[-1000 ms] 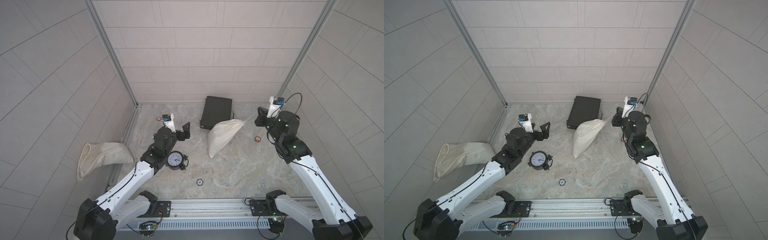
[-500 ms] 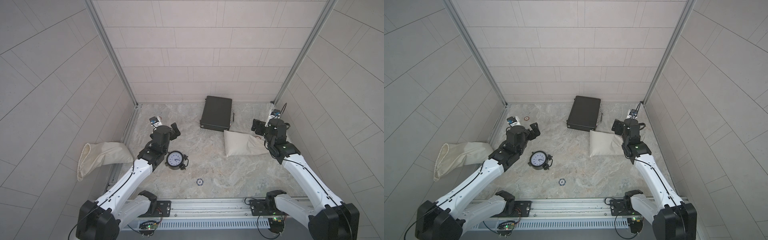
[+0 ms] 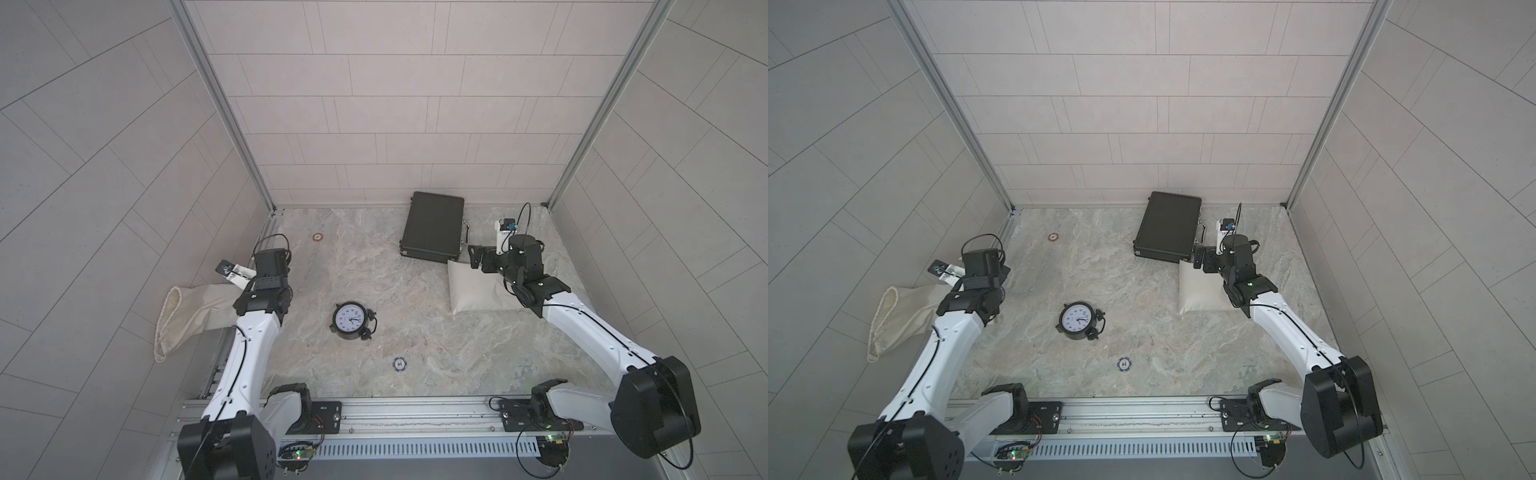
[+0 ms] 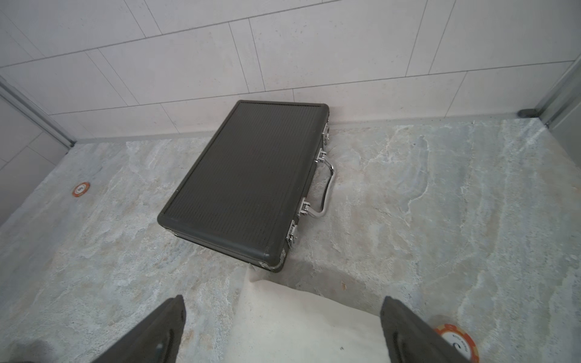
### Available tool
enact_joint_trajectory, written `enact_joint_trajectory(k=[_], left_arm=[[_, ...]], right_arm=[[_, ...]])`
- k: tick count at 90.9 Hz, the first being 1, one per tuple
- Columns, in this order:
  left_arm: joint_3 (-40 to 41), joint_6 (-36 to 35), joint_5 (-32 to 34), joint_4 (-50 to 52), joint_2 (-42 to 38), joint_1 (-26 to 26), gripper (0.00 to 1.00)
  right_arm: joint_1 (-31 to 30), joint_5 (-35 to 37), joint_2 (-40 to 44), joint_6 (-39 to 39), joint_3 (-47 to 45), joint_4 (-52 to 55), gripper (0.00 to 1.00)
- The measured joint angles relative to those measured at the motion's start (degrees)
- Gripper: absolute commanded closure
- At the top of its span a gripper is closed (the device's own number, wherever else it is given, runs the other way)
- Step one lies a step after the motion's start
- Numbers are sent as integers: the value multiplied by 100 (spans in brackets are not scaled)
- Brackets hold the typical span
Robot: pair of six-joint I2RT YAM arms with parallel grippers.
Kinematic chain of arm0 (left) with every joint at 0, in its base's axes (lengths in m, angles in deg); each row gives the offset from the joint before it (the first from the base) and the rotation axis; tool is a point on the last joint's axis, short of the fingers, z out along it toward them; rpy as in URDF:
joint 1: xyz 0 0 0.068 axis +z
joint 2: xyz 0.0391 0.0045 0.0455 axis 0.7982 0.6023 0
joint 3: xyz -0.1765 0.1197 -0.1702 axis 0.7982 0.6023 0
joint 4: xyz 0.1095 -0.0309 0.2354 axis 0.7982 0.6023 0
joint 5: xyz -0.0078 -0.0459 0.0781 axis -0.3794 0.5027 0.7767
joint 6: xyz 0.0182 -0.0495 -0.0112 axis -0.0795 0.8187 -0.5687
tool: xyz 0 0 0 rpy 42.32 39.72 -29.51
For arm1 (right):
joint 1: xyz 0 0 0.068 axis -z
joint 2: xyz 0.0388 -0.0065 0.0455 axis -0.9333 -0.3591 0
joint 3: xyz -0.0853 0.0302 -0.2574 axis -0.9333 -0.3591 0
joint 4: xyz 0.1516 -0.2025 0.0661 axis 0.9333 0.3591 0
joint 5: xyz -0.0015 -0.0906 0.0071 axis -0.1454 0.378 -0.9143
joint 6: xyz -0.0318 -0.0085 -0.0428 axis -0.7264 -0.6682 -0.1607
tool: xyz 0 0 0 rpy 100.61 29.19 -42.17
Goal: Close the soil bag
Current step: Move the soil bag to the center of the board.
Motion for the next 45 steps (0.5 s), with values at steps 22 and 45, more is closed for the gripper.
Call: enact_joint_trajectory(k=[22,45], left_arm=[[-487,-409,-181,-232,1451,1303,0],[-1134,-713,-730,-317,2476,1878,3]], right_arm=[[0,-299,109,-17,0,-164,0],[0,-474,151,-26,-4,-302,0]])
